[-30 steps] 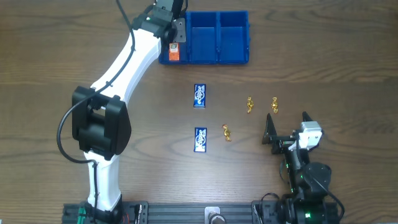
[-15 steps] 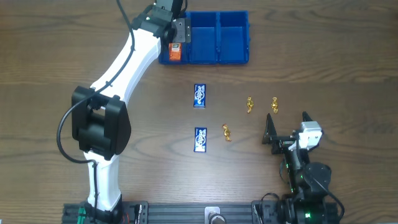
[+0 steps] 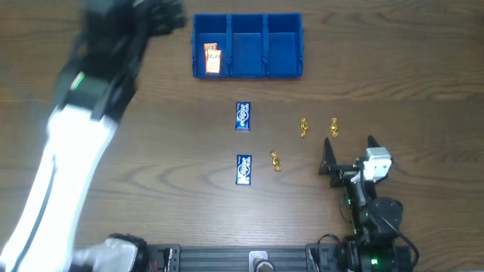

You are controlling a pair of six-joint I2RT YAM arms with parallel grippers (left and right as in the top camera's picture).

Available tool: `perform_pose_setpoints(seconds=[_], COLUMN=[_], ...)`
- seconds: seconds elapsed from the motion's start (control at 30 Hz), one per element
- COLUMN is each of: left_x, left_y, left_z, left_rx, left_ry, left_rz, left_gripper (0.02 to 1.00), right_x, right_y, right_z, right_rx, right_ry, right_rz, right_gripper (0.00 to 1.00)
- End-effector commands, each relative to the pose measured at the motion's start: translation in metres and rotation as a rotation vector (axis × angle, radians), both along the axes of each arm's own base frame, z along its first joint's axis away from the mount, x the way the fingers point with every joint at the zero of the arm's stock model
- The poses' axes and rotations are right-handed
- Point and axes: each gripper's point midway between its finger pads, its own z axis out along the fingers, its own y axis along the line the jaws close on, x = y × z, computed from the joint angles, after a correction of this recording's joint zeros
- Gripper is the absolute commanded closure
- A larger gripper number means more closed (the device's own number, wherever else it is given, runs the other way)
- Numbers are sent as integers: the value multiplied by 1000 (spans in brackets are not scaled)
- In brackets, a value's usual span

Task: Sort Candies Into Trays

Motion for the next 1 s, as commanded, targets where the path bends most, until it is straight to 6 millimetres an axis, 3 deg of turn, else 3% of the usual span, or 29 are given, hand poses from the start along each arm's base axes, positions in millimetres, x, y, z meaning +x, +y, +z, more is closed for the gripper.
perform_pose_setpoints(seconds=[0.03,0.27,0.4,0.73,1.0], left_x=[-56,-132,-156,-176,-179], left_y=[37,67,67,53,47], left_z=[-20,-44,-72,-161,-210], left_rx=[77,55,67,62,50], left_ry=[-60,-275,-372,-425,-346], left_rz=[21,23,-12,-111,-147], left_gripper=[20,20,20,20,23], right_x=[0,0,0,0,0], right_y=[1,1,1,1,1], right_z=[-1,-1,-1,-1,-1], right_rx=[-14,-14,-14,-14,-14], right_ry=[2,2,2,2,2], right_rz=[6,6,6,6,6], right_gripper=[3,3,5,3,3])
